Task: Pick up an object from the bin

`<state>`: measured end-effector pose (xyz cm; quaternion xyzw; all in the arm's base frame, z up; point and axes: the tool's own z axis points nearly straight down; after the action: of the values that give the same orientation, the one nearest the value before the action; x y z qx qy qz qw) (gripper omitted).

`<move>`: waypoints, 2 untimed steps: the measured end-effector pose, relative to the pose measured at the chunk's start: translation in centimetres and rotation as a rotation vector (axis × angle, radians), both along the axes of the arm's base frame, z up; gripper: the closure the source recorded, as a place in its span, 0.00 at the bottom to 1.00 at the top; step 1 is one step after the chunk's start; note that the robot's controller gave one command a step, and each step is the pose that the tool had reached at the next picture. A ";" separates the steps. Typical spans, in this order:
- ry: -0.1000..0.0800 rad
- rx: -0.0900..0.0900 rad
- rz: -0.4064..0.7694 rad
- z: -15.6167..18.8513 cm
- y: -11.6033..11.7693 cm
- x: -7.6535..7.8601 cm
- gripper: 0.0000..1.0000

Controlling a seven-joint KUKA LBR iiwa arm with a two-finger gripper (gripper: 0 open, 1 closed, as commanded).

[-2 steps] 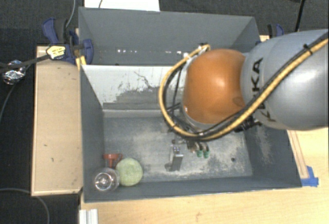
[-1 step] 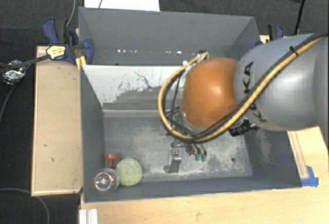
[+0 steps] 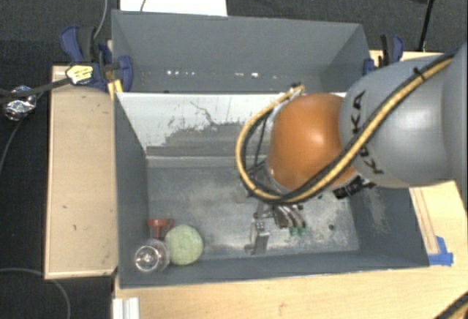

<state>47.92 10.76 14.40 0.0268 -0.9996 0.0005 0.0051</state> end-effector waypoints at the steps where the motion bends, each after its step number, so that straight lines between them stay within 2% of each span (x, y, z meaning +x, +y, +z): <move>1: -0.017 0.005 -0.052 6.0 -1.8 4.5 0.00; 2: -0.023 0.005 -0.093 7.9 -2.3 6.4 0.00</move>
Offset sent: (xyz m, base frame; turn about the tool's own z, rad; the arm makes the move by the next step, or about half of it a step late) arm 0.0490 -0.0305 0.0335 0.0799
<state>54.27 8.47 22.30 -0.0197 -0.9998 -0.0017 -0.0064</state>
